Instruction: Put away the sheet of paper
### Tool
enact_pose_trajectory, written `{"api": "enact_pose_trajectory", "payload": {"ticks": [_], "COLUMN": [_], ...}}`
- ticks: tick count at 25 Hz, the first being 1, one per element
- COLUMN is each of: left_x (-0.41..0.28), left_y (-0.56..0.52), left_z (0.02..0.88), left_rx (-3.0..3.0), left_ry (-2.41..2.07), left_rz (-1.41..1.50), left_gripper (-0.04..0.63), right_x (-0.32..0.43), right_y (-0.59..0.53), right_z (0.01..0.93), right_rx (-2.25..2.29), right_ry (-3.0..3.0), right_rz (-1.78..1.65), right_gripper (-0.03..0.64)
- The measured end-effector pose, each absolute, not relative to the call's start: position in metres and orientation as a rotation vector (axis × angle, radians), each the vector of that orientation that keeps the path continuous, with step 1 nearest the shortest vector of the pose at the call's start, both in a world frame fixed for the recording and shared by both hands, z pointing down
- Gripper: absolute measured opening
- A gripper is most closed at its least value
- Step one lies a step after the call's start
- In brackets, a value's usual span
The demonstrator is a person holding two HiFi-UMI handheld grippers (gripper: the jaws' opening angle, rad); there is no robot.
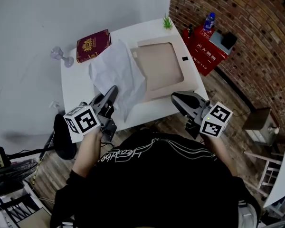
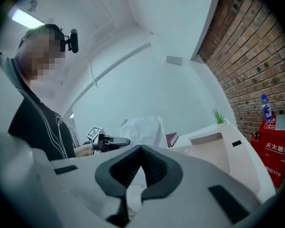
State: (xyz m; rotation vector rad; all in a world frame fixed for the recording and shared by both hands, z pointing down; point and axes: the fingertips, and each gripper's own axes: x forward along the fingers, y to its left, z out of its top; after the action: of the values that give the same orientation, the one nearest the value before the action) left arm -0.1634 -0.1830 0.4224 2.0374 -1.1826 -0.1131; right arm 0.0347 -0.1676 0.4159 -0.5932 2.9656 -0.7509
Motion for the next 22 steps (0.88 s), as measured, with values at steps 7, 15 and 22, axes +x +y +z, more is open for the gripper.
{"api": "enact_pose_trajectory", "payload": {"ticks": [7,15,22], "left_x": [-0.176,-0.186,-0.194], "left_y": [-0.209,-0.222,-0.237], "left_z": [0.440,0.473,0.518], "left_rx": [1.942,1.827,1.766], "left_ry": [-1.061,-0.902,-0.886], "left_rz": [-0.172,-0.204,-0.110], "left_gripper": [0.031,0.032,0.031], "right_x": [0.023,0.017,0.026], "right_y": [-0.184,-0.187,-0.183], "right_z": [0.407,0.400,0.408], "right_rx": [-0.677,-0.770,-0.871], "right_ry": [2.942,2.937,2.914], "right_rz": [-0.749,-0.734,-0.764], "right_gripper": [0.003,0.002,0.003]}}
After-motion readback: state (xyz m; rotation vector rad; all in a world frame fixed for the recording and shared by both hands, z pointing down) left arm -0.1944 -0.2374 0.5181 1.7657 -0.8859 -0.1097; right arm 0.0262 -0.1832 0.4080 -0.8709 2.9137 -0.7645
